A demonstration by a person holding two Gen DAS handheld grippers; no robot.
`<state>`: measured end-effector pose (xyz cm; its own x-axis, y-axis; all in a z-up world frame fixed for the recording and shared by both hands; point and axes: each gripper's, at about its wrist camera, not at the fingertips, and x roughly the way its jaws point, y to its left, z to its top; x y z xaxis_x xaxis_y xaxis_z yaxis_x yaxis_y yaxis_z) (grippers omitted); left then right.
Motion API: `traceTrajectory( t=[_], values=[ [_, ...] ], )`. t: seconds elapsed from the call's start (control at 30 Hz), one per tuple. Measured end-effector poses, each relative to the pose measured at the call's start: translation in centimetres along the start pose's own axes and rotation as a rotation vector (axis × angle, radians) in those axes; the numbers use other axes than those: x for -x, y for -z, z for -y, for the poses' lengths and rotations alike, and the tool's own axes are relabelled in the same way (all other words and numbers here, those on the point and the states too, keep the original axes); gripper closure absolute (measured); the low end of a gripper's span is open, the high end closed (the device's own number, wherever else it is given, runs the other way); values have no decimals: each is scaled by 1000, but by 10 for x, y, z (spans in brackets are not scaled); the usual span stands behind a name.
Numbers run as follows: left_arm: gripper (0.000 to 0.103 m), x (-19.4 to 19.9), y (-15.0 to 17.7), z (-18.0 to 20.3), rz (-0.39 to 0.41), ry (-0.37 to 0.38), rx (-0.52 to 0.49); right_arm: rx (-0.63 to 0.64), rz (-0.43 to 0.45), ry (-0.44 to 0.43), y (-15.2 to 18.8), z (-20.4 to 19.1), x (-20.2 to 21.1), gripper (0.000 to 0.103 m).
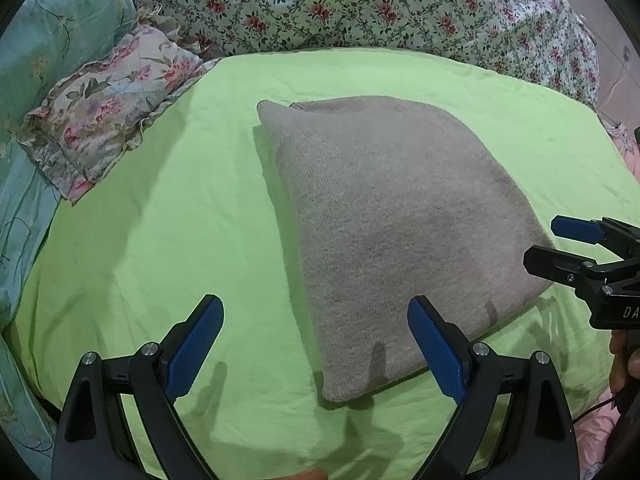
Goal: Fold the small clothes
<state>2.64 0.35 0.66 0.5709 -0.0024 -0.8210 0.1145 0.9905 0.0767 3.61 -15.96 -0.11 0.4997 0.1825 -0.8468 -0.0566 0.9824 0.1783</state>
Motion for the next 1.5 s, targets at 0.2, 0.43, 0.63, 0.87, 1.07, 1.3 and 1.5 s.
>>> traceTrajectory(
  t=[0.2,0.43,0.63,0.87,1.07,1.3,1.5],
  values=[
    [9,0,0,0,1,2,-1,2,0,0,0,1,0,16],
    [9,1,0,1,3,0,-2,-1,4,0,-1,0,2,16],
    [9,3,0,2,6,3,-3,0,5,0,0,-1,3,16],
    [9,4,0,3,8,2,-6,-1,7,1,1,-2,3,16],
    [9,5,-1,3,10,0,-8,0,9,0,1,-5,5,15],
    [9,5,0,3,10,1,-7,1,9,-1,1,-4,5,15],
    [9,6,-1,4,12,-1,-9,1,10,-1,1,-4,5,15]
  ],
)
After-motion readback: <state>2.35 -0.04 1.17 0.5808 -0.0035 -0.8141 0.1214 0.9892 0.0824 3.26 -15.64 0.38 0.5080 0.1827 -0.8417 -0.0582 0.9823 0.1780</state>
